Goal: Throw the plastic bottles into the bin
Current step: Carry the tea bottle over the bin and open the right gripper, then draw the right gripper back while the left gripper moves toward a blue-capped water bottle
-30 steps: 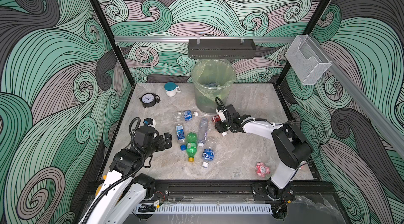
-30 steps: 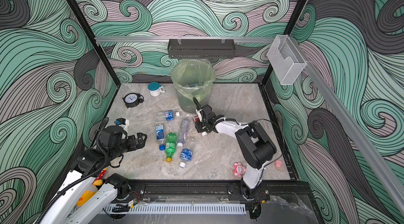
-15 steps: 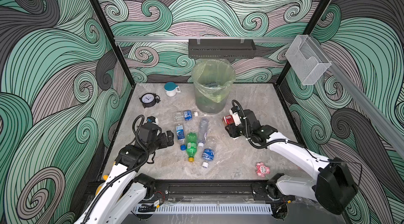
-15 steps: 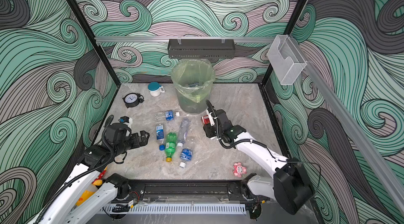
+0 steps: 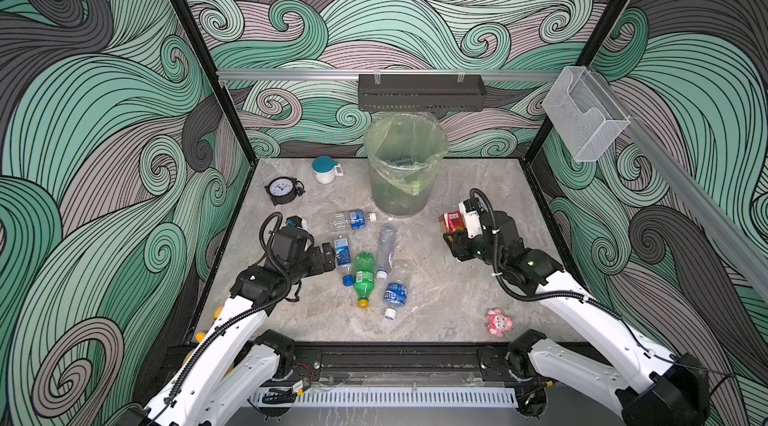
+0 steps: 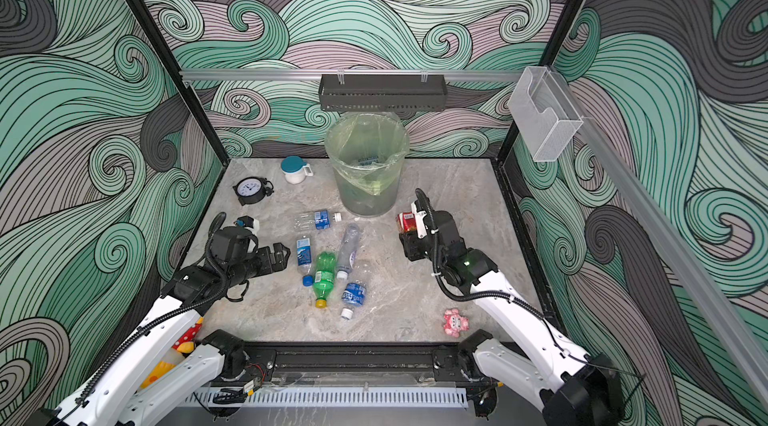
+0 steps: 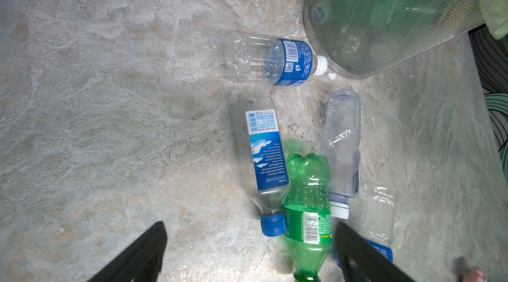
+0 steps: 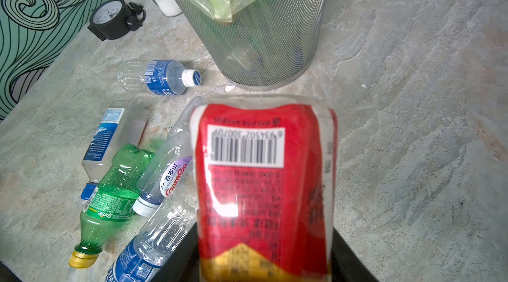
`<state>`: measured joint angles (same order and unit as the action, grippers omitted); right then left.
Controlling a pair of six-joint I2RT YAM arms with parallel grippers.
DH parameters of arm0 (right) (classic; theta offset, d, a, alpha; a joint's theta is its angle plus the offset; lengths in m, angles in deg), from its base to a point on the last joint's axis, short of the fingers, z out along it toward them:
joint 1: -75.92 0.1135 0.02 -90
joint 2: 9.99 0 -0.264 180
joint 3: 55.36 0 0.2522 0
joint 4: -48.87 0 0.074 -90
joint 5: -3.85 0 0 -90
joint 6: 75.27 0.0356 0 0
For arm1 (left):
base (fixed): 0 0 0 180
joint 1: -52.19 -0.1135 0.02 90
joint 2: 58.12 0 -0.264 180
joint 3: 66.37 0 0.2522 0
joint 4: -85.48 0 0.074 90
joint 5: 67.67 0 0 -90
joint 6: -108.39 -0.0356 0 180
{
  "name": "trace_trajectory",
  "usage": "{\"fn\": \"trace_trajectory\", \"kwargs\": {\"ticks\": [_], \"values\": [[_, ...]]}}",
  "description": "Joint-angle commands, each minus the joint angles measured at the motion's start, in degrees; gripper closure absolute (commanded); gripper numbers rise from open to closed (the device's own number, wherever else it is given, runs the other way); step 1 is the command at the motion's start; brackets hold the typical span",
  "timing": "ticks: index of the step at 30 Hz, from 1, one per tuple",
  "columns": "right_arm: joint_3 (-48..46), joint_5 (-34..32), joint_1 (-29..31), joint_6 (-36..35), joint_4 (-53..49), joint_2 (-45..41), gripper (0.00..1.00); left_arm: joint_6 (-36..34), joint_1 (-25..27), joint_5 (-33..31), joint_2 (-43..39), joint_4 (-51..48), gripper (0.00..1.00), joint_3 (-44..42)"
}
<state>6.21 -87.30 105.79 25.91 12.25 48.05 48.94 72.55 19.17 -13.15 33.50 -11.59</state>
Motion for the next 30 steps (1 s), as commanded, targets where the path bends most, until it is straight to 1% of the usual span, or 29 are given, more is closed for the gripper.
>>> {"fn": "trace_trajectory", "kwargs": {"ticks": [1, 3, 5, 6, 7, 8, 9, 10, 11, 12, 13, 15, 19, 23, 26, 30], "values": [[11.4, 0.1, -0.8, -3.8, -1.7, 3.0, 0.51, 0.4, -0.3, 0.6, 0.6, 1.3, 0.03, 0.2], [21.3, 3.1, -2.2, -5.0, -0.5, 8.5, 0.51, 0.3, -0.3, 0.8, 0.9, 2.0, 0.03, 0.2], [36.3, 6.4, -3.7, -5.6, -1.2, 18.4, 0.51, 0.0, -0.3, 1.2, 1.5, 3.6, 0.03, 0.1], [43.3, 7.7, -4.1, -5.9, -2.2, 23.2, 0.49, -0.2, -0.3, 1.3, 2.0, 4.4, 0.03, 0.2], [51.3, 9.0, -4.6, -5.8, -3.7, 29.0, 0.40, -0.3, -0.3, 1.4, 2.9, 4.8, 0.03, 0.9], [58.6, 10.1, -5.0, -5.3, -5.5, 34.3, 0.28, -0.5, -0.3, 1.9, 3.8, 4.8, 0.03, 1.6], [64.5, 11.1, -5.3, -5.1, -7.1, 38.2, 0.23, -0.6, -0.3, 2.3, 4.5, 4.7, 0.03, 2.4], [69.9, 11.4, -5.5, -5.0, -8.9, 41.6, 0.20, -0.6, -0.3, 2.4, 5.3, 4.4, 0.03, 3.1], [73.3, 11.6, -5.6, -4.9, -10.1, 43.9, 0.19, -0.6, -0.3, 2.4, 5.9, 4.1, 0.03, 3.7], [74.3, 11.6, -5.6, -5.0, -10.2, 44.5, 0.19, -0.7, -0.3, 2.4, 6.1, 3.9, 0.03, 3.9], [73.9, 11.6, -5.6, -5.2, -10.1, 44.1, 0.19, -1.1, -0.3, 2.5, 6.2, 3.7, 0.03, 4.0], [69.8, 11.0, -5.6, -5.7, -8.4, 40.9, 0.17, -1.4, -0.2, 1.9, 6.0, 3.5, 0.03, 3.8], [52.7, 10.2, -5.7, -7.0, -1.4, 28.6, 0.11, -2.0, -0.3, 1.7, 6.5, 3.2, 0.02, 3.4], [34.7, 11.1, -5.8, -5.5, 3.9, 15.7, 0.09, -1.6, -0.3, 1.9, 7.9, 4.2, 0.02, 2.5], [23.8, 10.7, -5.9, -4.5, 3.7, 8.1, 0.10, -1.3, -0.3, 3.7, 8.9, 6.9, 0.02, 1.3], [12.1, 9.9, -5.9, -3.0, 2.7, 0.3, 0.08, -0.4, -0.3, 5.3, 10.9, 9.3, 0.03, 0.1]]}}
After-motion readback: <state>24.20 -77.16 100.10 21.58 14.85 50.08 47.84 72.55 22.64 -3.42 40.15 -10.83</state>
